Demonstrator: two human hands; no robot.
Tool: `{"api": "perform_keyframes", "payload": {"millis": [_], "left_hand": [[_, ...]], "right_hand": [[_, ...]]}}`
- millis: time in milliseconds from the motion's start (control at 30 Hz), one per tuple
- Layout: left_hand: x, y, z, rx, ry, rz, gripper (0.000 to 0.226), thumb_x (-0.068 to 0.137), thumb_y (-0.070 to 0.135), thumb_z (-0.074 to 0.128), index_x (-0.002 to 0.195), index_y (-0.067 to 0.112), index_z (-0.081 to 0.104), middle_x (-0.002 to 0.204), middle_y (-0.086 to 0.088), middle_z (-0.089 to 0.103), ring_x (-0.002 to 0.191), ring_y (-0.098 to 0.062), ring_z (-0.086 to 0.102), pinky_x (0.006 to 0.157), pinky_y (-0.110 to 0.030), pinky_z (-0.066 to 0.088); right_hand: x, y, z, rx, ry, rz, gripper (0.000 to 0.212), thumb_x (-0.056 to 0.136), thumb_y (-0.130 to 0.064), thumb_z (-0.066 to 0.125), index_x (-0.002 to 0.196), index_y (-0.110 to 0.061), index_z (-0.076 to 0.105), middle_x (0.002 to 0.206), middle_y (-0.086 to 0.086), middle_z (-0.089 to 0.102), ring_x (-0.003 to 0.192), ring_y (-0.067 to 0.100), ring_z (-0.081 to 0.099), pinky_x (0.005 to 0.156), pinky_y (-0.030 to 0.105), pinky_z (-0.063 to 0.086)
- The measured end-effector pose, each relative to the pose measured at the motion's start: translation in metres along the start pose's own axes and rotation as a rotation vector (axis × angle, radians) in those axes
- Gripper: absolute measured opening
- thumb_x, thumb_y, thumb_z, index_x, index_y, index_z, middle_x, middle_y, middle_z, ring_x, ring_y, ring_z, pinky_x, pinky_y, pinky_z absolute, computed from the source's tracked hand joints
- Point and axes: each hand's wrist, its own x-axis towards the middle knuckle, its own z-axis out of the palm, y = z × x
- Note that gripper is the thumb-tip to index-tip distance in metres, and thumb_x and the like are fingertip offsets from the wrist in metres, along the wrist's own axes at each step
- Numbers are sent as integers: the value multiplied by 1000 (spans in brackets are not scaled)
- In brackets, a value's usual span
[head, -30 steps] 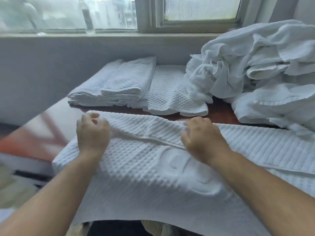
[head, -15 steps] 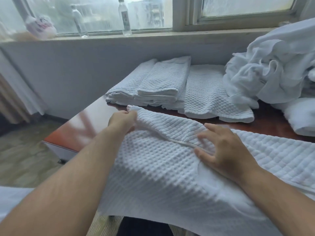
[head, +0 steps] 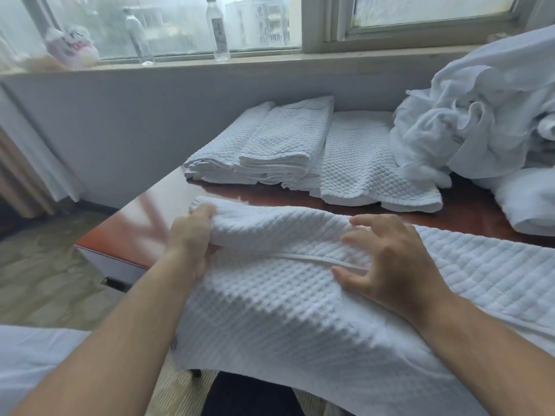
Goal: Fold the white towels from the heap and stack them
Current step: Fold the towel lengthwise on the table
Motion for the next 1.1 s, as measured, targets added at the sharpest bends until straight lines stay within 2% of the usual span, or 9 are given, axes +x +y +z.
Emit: {"api": "perform_keyframes", "payload": {"millis": [133, 300, 400, 567, 700, 767, 833, 1000, 1100], "left_hand": [[-8, -5, -1, -129, -20, 88, 19, 95, 18, 49, 99, 5, 62, 87, -20, 69, 73, -32, 71, 66, -47, 60], [-7, -3, -3, -139, -34, 72, 30, 92, 19, 53, 110, -3, 63, 100, -30, 68, 89, -41, 69, 81, -58, 57], [-10, -5, -4, -74, -10, 116, 16, 94, 17, 59, 108, 7, 58, 100, -25, 64, 90, -37, 65, 84, -61, 55], [-6, 8, -1, 48, 22, 134, 8, 99, 14, 58, 92, 12, 55, 86, -14, 65, 64, -22, 67, 57, -34, 58], [-23, 20, -7, 52, -34, 177, 28, 86, 19, 59, 106, 0, 55, 99, -24, 62, 88, -32, 63, 88, -57, 54], [-29, 16, -12, -6, -86, 149, 47, 75, 16, 55, 109, -15, 53, 101, -33, 59, 90, -38, 59, 87, -62, 50], [-31, 10, -17, -49, -90, 121, 52, 66, 12, 51, 107, -20, 51, 101, -26, 55, 89, -39, 53, 81, -56, 44], [-21, 13, -25, 104, -84, 35, 32, 60, 13, 55, 91, 5, 57, 93, -18, 57, 81, -31, 55, 77, -46, 43], [-10, 24, -32, 479, -47, 30, 32, 67, 19, 63, 98, 13, 62, 94, -11, 71, 78, -27, 67, 74, -37, 54]], "right_hand": [[-1, -2, 0, -24, 53, -70, 15, 72, -25, 87, 78, -19, 76, 111, 3, 70, 105, 28, 61, 84, 44, 47], [0, -3, -3, -46, 125, -171, 11, 84, -18, 76, 76, -13, 70, 105, 2, 69, 101, 29, 61, 83, 43, 43], [0, -4, -5, -4, 140, -320, 14, 87, -20, 61, 76, -12, 64, 93, 3, 64, 86, 27, 59, 77, 44, 45], [2, -7, -7, 81, 126, -413, 16, 85, -16, 59, 72, -7, 61, 80, 6, 59, 70, 27, 56, 63, 38, 50], [2, -8, -8, 124, 126, -395, 19, 88, -15, 53, 72, -5, 58, 76, 7, 59, 65, 28, 56, 58, 41, 51], [2, -8, -9, 152, 102, -365, 23, 91, -17, 48, 73, -5, 56, 75, 6, 58, 65, 29, 56, 59, 42, 51], [3, -7, -10, 177, 62, -336, 27, 94, -20, 45, 74, -6, 56, 73, 5, 58, 64, 28, 55, 59, 43, 51], [2, -8, -9, 167, 58, -363, 30, 99, -23, 46, 75, -8, 55, 74, 1, 54, 63, 23, 49, 59, 39, 47], [4, -9, -12, 126, 41, -376, 32, 101, -24, 46, 75, -8, 55, 77, 1, 52, 66, 22, 47, 62, 36, 44]]}}
